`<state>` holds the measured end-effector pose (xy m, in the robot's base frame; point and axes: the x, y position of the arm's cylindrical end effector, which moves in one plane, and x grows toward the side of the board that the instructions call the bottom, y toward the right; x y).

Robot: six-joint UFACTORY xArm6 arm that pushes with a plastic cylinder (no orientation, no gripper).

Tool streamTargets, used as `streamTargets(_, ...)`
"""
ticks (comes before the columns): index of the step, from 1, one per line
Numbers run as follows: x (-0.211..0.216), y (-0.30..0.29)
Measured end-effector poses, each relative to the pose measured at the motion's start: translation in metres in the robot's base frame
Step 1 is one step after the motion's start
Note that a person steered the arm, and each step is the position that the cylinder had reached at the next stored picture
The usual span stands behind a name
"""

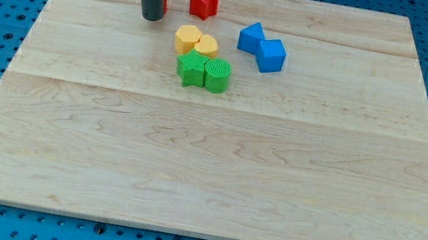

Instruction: Push the red circle slightly left

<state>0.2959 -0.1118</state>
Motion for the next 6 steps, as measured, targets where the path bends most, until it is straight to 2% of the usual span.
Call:
streamTargets(1, 0.014, 0.016)
streamTargets(3, -0.018, 0.016)
streamTargets(5, -0.028, -0.025)
streamTargets(6, -0.024, 0.004)
